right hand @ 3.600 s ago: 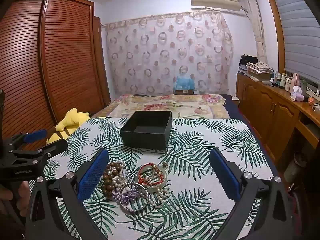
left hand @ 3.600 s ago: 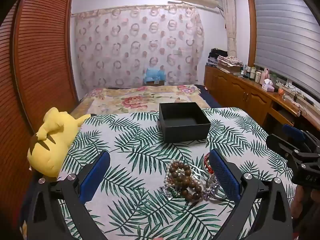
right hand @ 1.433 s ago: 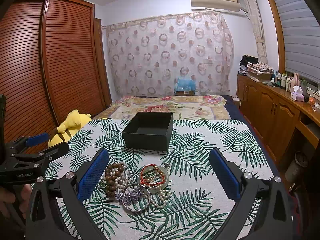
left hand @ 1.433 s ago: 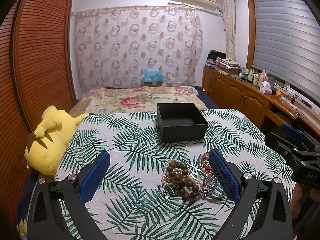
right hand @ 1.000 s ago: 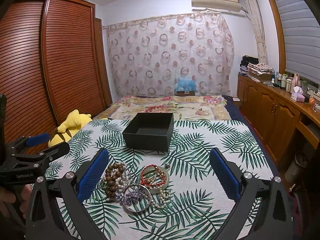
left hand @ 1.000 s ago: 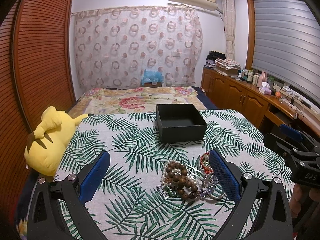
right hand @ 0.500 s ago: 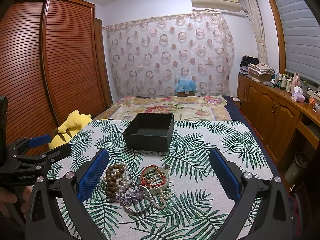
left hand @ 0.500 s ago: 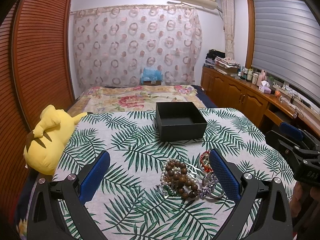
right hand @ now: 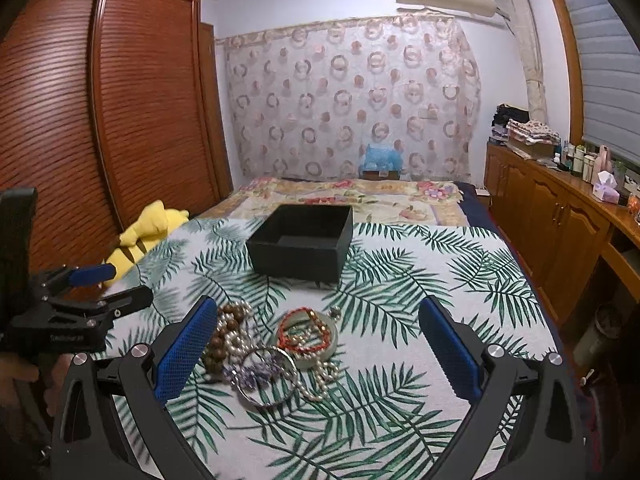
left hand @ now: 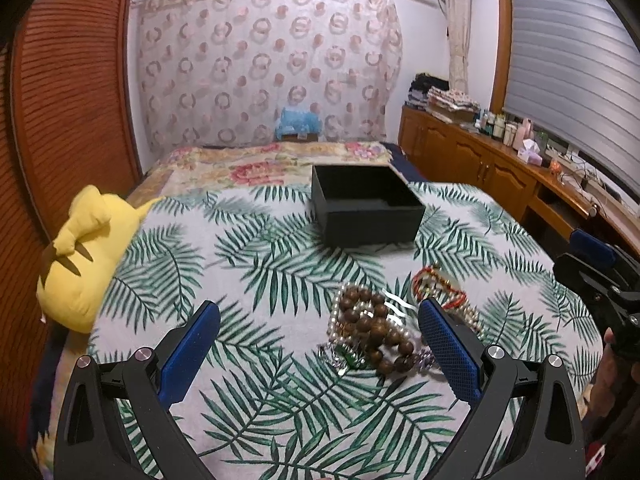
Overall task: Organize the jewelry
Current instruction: 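Lower the left gripper onto the brown bead bracelet and close on it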
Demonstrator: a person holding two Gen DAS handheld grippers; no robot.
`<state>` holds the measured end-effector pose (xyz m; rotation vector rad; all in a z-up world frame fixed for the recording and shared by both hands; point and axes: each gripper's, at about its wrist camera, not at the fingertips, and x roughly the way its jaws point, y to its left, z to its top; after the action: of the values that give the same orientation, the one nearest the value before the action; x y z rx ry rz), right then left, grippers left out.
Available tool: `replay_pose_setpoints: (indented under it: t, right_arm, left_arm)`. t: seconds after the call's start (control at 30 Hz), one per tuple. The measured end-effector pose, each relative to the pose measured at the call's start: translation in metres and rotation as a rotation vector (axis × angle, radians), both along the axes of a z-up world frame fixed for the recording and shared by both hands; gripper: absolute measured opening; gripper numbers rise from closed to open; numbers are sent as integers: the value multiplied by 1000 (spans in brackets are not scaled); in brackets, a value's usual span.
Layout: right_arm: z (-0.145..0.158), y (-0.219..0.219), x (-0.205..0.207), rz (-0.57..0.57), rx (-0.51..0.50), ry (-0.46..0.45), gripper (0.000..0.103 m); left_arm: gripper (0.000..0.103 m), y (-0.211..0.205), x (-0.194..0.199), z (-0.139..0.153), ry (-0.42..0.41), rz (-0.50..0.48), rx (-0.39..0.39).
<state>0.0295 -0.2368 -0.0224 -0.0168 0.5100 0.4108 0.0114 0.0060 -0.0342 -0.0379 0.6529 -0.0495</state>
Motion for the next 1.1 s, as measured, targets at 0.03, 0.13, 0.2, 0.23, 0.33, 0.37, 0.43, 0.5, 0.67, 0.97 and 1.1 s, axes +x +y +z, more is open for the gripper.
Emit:
replay_pose_setpoints:
  t: [0.03,0.13,0.2,0.23,0.33,0.37,0.43,0.5,0.67,0.97,1.1]
  right_arm:
    - [-4,0,1,16,-2,8,101]
    - [-14,3,1,54,-25,29,94]
    - [-20,7,2,77,-38,47,84]
    - [-24,9,3,98,-41,61,81]
    - [-33,15,7,139,-56,103,60]
    - [-36,17,8,152,-59,115,54]
    - [-43,23,11,177,-77,139,46]
    - [-52,27,15,203,-97,169,35]
    - [-67,36,27,237,-126,235,20]
    - [-81,46,47,242,-191,306,15]
    - [-82,45,47,245,-188,303,6]
  left_arm:
    - [96,2,1,-3,8,-3,-2]
    - [96,4,3,-12,27,-16,-3]
    - [96,6,4,-18,41,-27,-6]
    - [96,7,5,-21,47,-33,-9]
    - [96,9,6,-27,62,-48,-16]
    - [96,9,6,-28,66,-53,-16]
    - [96,8,6,-32,76,-68,-20]
    - [96,8,6,-34,79,-77,-26]
    - [96,7,7,-37,90,-90,-30]
    - [85,3,16,-45,124,-144,-68]
    - [77,2,27,-45,130,-168,-84]
